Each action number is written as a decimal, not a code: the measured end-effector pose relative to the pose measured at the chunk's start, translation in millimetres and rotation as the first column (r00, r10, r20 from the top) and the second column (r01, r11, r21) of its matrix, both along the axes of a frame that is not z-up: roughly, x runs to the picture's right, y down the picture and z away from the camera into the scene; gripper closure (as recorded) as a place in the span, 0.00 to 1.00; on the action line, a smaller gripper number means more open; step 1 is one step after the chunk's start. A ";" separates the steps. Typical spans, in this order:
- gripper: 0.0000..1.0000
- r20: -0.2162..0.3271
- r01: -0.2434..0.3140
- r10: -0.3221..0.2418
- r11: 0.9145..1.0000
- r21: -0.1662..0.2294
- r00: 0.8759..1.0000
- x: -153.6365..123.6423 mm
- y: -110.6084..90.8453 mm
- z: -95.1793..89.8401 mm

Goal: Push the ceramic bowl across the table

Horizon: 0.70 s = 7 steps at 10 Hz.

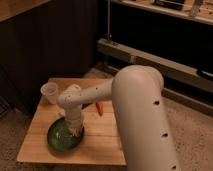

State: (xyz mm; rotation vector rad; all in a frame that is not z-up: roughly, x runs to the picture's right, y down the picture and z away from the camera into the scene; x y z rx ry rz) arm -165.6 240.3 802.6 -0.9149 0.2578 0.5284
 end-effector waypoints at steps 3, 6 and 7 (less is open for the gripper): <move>0.91 0.005 0.015 -0.015 1.000 -0.015 1.000 -4.0 3.8 -2.3; 0.91 0.000 0.014 -0.014 1.000 -0.025 1.000 4.6 4.8 -1.9; 0.91 0.001 0.014 -0.014 1.000 -0.028 1.000 5.0 6.0 -2.2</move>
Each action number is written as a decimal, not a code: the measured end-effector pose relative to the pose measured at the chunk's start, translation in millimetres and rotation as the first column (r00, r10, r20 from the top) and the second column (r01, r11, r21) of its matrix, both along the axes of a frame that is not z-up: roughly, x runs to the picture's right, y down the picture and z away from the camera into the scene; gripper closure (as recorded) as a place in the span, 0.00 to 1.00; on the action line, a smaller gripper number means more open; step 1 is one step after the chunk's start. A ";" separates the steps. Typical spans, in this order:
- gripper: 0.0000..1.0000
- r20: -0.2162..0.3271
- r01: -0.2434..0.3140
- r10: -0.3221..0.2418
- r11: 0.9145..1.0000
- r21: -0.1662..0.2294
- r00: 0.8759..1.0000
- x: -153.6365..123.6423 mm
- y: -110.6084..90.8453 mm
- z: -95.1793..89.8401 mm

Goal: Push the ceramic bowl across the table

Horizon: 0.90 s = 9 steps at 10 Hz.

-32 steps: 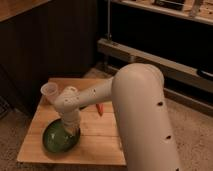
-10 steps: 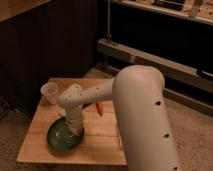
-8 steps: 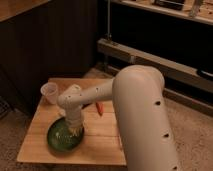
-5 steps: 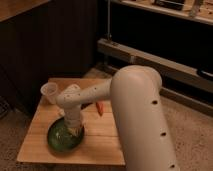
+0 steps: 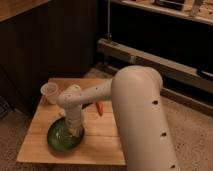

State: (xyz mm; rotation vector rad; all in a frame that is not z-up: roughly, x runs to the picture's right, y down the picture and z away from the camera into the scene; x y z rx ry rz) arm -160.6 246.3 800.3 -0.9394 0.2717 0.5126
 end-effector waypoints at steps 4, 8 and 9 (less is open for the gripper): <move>0.91 0.002 0.015 -0.015 1.000 -0.022 1.000 1.0 4.5 -3.0; 0.91 0.010 0.029 -0.029 0.999 -0.038 1.000 -4.7 8.0 -5.2; 0.91 0.007 0.025 -0.024 0.999 -0.039 1.000 -0.4 8.1 -5.3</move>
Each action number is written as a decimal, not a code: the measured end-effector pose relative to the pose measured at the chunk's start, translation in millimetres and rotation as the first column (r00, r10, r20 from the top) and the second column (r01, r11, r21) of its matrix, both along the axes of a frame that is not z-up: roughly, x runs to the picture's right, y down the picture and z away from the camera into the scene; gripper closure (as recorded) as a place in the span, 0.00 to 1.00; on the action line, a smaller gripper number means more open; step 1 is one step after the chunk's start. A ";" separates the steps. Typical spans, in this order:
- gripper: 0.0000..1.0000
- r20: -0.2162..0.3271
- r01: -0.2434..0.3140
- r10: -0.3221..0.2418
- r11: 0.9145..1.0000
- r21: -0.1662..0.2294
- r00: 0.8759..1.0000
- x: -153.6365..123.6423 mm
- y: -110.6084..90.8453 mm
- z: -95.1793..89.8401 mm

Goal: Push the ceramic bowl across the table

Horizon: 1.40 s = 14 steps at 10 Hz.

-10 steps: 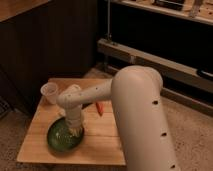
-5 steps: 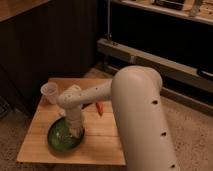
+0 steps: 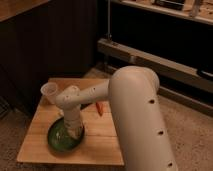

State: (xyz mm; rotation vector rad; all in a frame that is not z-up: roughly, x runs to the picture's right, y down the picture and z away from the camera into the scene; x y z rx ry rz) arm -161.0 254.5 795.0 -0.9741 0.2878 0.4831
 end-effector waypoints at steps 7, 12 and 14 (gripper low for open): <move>0.91 0.000 0.008 -0.008 1.000 -0.027 1.000 4.1 7.6 -4.5; 0.91 0.004 0.014 -0.014 0.999 -0.046 1.000 10.1 13.6 -8.3; 0.91 0.003 0.014 -0.013 0.999 -0.047 1.000 12.0 15.3 -8.6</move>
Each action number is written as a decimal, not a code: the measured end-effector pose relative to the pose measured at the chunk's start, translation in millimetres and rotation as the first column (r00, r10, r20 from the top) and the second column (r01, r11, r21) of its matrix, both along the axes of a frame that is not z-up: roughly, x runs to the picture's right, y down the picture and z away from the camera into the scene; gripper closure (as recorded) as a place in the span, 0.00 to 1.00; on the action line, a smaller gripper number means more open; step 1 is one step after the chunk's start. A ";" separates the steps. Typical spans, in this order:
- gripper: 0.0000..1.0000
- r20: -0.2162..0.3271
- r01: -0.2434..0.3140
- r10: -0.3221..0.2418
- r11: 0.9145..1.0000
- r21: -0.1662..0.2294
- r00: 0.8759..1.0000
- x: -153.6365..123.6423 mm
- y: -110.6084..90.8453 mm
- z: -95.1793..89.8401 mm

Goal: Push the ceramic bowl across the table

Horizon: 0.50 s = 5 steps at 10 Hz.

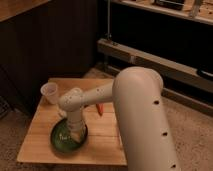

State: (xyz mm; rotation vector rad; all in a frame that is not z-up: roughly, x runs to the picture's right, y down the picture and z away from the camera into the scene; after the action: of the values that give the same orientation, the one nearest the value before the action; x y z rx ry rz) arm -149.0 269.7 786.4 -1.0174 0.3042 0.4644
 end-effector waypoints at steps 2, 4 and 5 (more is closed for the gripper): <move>0.91 -0.004 0.000 0.000 1.000 -0.005 1.000 4.3 2.3 -1.0; 0.91 -0.003 0.000 0.000 1.000 -0.008 1.000 8.3 4.8 -2.0; 0.91 0.000 0.000 0.000 1.000 -0.007 1.000 8.8 5.4 -2.6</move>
State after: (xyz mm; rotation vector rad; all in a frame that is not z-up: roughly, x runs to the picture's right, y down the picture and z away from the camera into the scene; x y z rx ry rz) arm -140.3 275.1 783.7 -1.0238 0.3060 0.4636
